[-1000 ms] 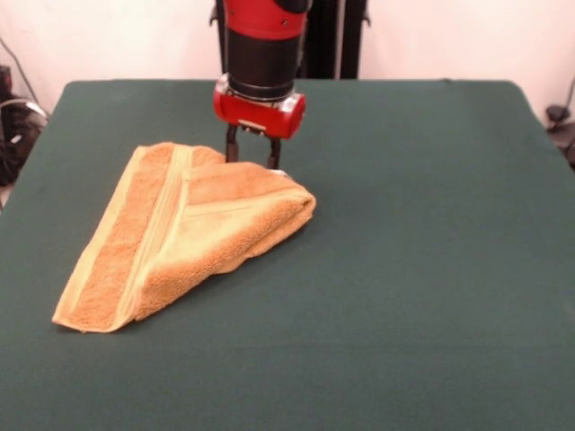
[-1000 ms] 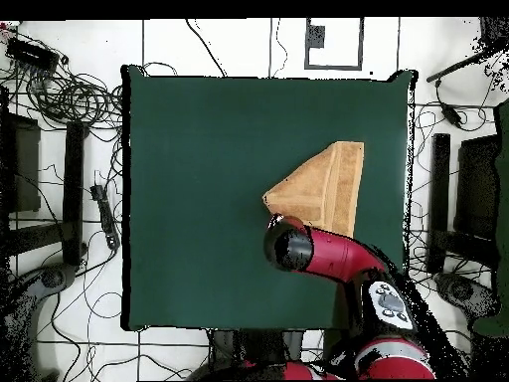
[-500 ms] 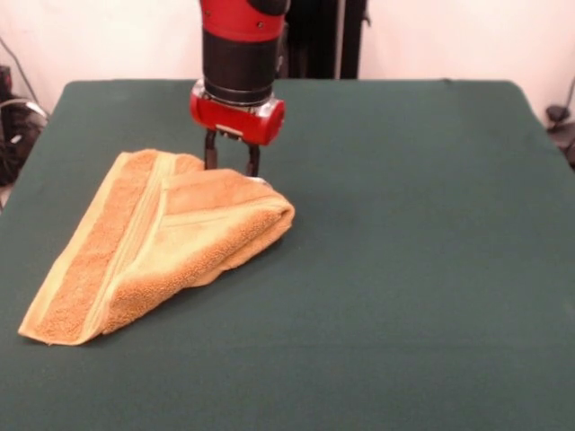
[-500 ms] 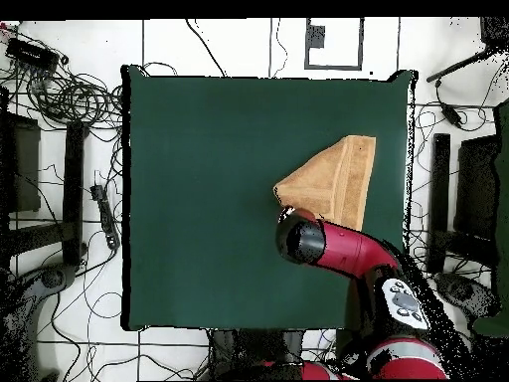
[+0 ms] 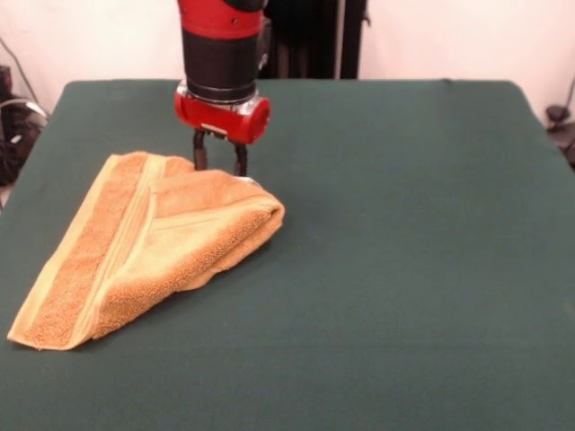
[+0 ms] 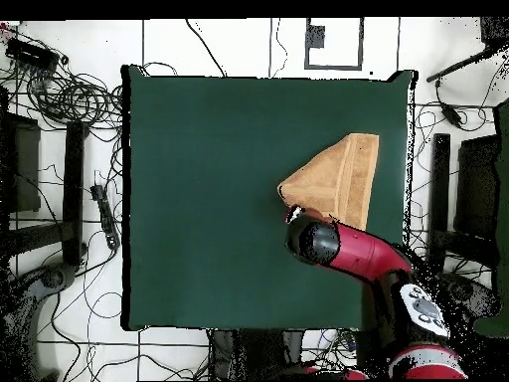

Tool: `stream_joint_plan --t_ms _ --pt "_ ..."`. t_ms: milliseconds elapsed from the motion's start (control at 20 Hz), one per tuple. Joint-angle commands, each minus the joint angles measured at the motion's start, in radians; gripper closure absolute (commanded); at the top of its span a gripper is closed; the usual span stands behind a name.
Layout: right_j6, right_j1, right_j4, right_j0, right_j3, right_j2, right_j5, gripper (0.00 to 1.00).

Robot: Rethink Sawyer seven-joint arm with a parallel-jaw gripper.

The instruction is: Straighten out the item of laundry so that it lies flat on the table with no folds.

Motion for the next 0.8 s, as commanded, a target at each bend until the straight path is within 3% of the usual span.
stream_joint_plan --t_ms 50,400,800 --pt "0.055 -0.027 0.028 -0.038 0.113 0.201 0.087 0.00" --pt "0.011 0.013 0.015 -0.166 0.170 0.358 0.076 0.00" --pt "0.020 0.015 -0.015 -0.188 0.179 0.387 0.071 0.00"
